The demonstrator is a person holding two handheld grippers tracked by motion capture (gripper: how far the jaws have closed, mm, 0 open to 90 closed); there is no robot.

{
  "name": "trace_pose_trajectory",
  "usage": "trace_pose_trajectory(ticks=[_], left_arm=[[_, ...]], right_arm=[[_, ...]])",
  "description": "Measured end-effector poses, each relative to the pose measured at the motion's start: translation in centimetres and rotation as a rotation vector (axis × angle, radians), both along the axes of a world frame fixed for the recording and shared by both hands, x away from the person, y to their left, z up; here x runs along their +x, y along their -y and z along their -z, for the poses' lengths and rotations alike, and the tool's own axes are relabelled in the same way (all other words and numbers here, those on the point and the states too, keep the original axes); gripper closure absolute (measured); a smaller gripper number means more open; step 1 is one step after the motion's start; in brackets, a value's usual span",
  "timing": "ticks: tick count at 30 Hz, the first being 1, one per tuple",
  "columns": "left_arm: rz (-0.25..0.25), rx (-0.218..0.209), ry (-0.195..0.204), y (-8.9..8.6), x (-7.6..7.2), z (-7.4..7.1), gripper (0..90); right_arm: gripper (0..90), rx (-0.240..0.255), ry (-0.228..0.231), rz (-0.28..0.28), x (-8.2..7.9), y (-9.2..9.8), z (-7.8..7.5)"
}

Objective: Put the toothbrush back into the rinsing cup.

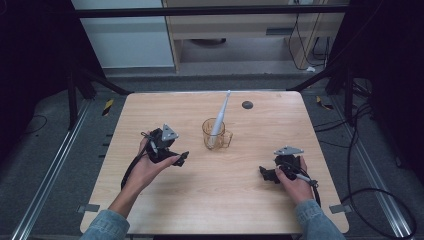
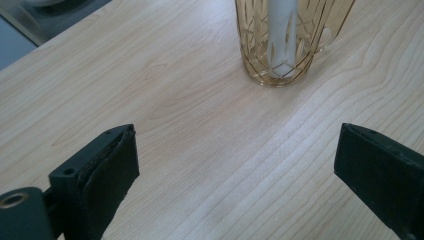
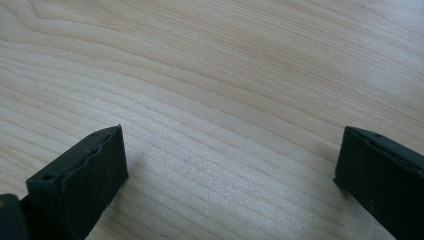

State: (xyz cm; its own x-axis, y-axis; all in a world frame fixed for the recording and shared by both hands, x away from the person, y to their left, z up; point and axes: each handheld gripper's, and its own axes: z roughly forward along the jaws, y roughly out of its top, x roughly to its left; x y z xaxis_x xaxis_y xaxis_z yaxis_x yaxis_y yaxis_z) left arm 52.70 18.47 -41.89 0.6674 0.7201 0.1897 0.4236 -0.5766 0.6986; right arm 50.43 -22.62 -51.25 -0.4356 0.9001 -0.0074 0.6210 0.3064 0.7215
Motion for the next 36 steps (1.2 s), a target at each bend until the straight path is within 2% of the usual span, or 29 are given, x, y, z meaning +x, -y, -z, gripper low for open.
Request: trace_pose_trajectory(ticks=[6, 8, 15, 22, 27, 36], left_arm=[[-0.022, 0.008, -0.016, -1.2, 0.0, 1.1, 3.5], [-0.053, 0.013, -0.029, -2.4, 0.1, 1.8, 3.6], [-0.106, 0.008, -0.044, -4.6, 0.3, 2.8, 3.7], [-0.128, -0.002, -0.062, -5.4, 0.6, 3.7, 3.8], [-0.164, 0.001, -0.079, -6.4, 1.6, 4.9, 3.9], [-0.19, 0.005, -0.091, -7.4, 2.8, 6.1, 3.9]], right_arm=[[0.4, 0.0, 0.0, 0.0, 0.0, 0.0, 0.0], [0.4, 0.001, 0.0, 0.0, 0.0, 0.0, 0.0], [0.3, 0.001, 0.0, 0.0, 0.0, 0.0, 0.0], [0.4, 0.001, 0.0, 0.0, 0.0, 0.0, 0.0], [0.4, 0.001, 0.0, 0.0, 0.0, 0.0, 0.0], [0.4, 0.0, 0.0, 0.0, 0.0, 0.0, 0.0]])
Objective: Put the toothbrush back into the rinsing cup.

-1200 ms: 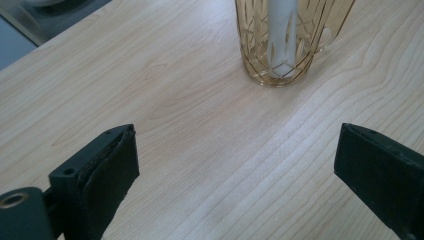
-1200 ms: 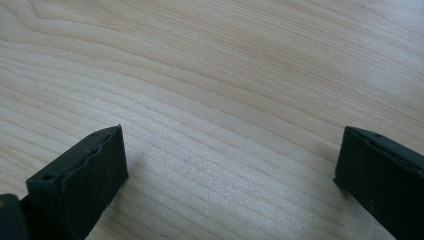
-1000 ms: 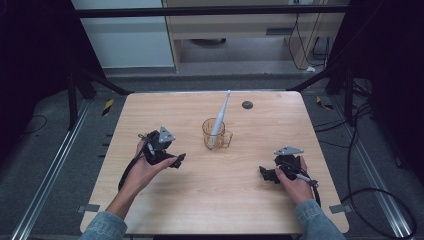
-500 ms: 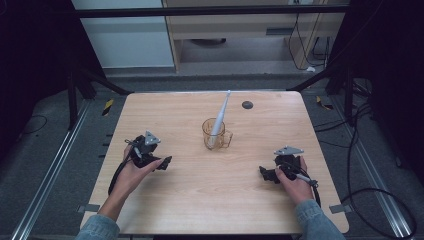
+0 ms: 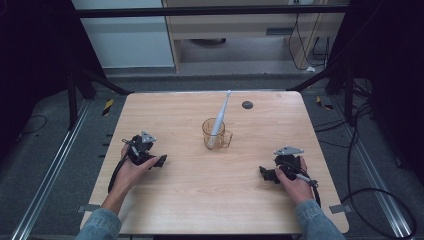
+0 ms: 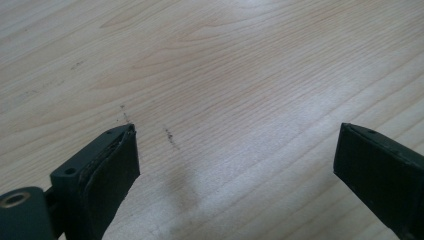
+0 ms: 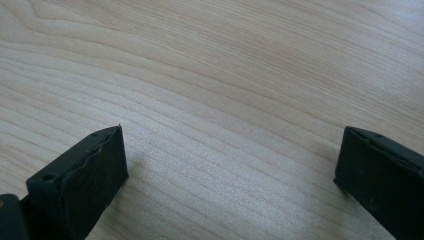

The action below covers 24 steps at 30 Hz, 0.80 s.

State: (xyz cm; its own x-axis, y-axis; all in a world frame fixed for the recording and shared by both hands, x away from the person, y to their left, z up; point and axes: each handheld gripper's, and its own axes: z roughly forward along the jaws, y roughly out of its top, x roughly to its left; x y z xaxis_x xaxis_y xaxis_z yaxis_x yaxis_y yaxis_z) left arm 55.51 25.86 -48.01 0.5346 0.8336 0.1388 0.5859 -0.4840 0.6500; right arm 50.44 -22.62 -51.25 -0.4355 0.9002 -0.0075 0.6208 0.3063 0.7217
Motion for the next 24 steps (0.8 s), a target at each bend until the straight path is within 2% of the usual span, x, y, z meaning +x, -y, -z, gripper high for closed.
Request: trace_pose_trajectory(ticks=[1, 11, 17, 24], left_arm=[[-0.01, -0.022, -0.007, -0.2, 0.3, 0.1, 4.0], [-0.021, -0.026, -0.002, -0.3, 1.6, 0.9, 4.1], [-0.011, -0.034, 0.005, -0.2, 2.3, 1.2, 4.1], [-0.013, -0.076, -0.012, -0.1, 3.0, 1.9, 4.1]], right_arm=[[0.4, 0.001, 0.0, 0.001, 0.0, 0.0, 0.0], [0.4, 0.0, 0.0, 0.0, 0.0, 0.0, 0.0], [0.4, 0.001, 0.0, 0.0, 0.0, 0.0, 0.0], [0.4, 0.001, 0.0, 0.001, 0.0, 0.0, 0.0]])
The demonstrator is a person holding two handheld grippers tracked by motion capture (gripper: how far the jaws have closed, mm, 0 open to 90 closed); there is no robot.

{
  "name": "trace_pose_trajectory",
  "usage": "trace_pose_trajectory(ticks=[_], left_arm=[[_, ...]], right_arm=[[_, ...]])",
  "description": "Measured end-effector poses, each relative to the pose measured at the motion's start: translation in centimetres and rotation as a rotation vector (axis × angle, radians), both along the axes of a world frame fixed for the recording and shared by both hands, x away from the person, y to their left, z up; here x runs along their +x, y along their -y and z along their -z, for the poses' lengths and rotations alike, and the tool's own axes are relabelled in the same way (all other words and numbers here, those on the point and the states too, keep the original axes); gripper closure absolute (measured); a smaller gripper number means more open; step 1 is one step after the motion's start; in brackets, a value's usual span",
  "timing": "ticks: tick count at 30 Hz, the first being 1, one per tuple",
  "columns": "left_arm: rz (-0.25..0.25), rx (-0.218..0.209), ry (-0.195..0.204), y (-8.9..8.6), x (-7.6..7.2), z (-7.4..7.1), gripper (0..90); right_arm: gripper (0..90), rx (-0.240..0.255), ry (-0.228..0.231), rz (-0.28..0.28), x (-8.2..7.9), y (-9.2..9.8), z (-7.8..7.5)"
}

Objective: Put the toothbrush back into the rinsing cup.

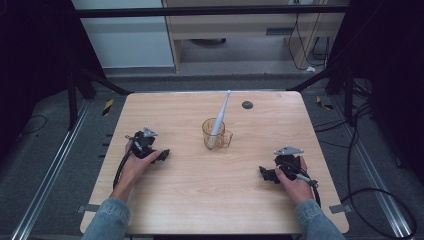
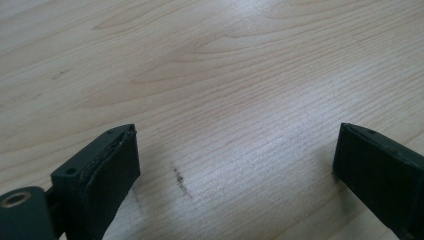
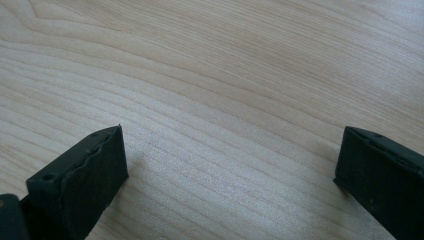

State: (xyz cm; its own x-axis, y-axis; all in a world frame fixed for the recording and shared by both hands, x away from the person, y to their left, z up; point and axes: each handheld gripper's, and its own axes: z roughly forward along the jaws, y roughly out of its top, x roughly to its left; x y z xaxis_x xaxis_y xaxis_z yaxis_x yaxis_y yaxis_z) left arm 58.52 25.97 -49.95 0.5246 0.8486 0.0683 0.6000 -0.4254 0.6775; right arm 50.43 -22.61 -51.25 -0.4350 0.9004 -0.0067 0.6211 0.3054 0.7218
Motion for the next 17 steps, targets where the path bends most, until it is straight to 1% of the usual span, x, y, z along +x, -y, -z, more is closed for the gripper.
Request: trace_pose_trajectory(ticks=[1, 4, 5, 9, 12, 17], left_arm=[[0.0, -0.021, -0.001, -0.03, 0.23, 0.19, 3.8], [-0.013, -0.05, 0.002, -0.05, 0.59, 0.4, 4.2], [-0.011, -0.053, 0.001, -0.08, 0.66, 0.47, 3.7], [0.001, -0.066, 0.019, -0.12, 0.77, 0.73, 1.4], [-0.008, -0.064, 0.014, -0.13, 0.82, 0.75, 0.0], [-0.01, -0.064, 0.013, -0.14, 0.82, 0.75, 0.0]], right_arm=[[0.3, 0.0, 0.0, 0.0, 0.0, 0.0, 0.0], [0.4, -0.001, 0.0, 0.0, 0.0, 0.0, 0.0], [0.4, 0.0, 0.0, 0.0, 0.0, 0.0, 0.0], [0.3, 0.0, 0.0, 0.0, 0.0, 0.0, 0.0], [0.4, 0.0, 0.0, 0.0, 0.0, 0.0, 0.0], [0.4, -0.001, 0.0, -0.001, 0.0, 0.0, 0.0]])
